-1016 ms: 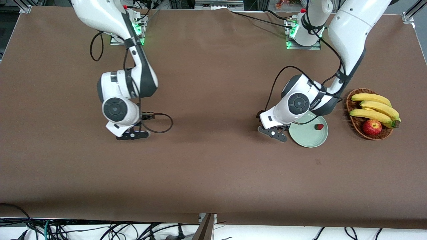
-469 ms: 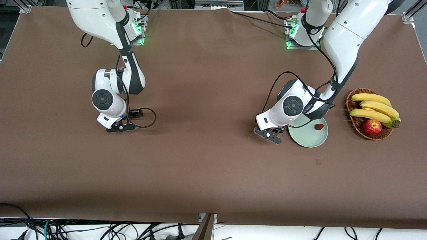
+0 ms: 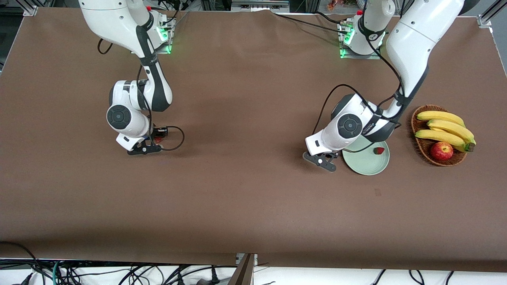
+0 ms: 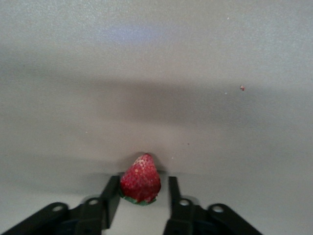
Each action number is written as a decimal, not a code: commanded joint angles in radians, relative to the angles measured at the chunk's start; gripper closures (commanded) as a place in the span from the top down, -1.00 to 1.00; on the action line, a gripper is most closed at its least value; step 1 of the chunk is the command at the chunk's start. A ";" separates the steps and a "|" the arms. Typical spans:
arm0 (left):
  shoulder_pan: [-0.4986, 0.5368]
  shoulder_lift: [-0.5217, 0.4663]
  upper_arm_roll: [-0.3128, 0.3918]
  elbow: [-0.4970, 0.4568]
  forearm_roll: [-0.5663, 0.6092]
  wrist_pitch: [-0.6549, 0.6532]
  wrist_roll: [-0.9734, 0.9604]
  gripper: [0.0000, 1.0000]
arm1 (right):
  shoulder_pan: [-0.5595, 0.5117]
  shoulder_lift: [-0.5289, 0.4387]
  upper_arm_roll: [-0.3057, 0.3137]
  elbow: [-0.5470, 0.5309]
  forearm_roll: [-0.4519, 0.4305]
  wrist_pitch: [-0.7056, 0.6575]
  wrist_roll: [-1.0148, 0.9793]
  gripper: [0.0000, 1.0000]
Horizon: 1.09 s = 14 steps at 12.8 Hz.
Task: Collect all strawberries into plate
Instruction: 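Place the strawberry on the plate while the right gripper lifts the third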
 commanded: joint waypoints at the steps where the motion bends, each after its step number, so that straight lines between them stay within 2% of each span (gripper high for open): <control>1: 0.031 -0.103 0.001 0.055 0.024 -0.261 0.067 -1.00 | 0.001 -0.039 0.004 -0.026 0.019 0.015 -0.028 -0.62; 3: 0.069 -0.107 0.006 0.102 0.026 -0.398 0.125 -1.00 | 0.004 -0.051 0.007 0.014 0.019 -0.013 -0.024 -0.63; 5: 0.126 -0.101 0.004 0.090 0.026 -0.396 0.193 -1.00 | 0.012 -0.057 0.011 0.124 0.019 -0.132 0.021 -0.63; 7: 0.158 -0.051 0.006 0.078 0.079 -0.356 0.303 -1.00 | 0.044 -0.042 0.015 0.304 0.022 -0.308 0.128 -0.63; 8: 0.175 -0.048 0.004 0.031 0.107 -0.301 0.308 -1.00 | 0.065 -0.014 0.024 0.369 0.054 -0.327 0.183 -0.62; 10: 0.216 -0.054 0.003 -0.057 0.107 -0.174 0.307 -1.00 | 0.081 0.064 0.086 0.512 0.191 -0.329 0.328 -0.63; 11: 0.230 -0.054 0.003 -0.063 0.108 -0.165 0.305 -0.70 | 0.082 0.098 0.112 0.569 0.224 -0.329 0.431 -0.62; 12: 0.230 -0.054 0.003 -0.062 0.107 -0.167 0.303 0.90 | 0.084 0.121 0.158 0.604 0.235 -0.325 0.528 -0.62; 13: 0.230 -0.058 0.001 -0.057 0.107 -0.176 0.320 1.00 | 0.091 0.145 0.212 0.639 0.235 -0.297 0.621 -0.61; 14: 0.229 -0.069 -0.002 -0.056 0.107 -0.182 0.319 1.00 | 0.102 0.168 0.244 0.661 0.238 -0.238 0.718 -0.60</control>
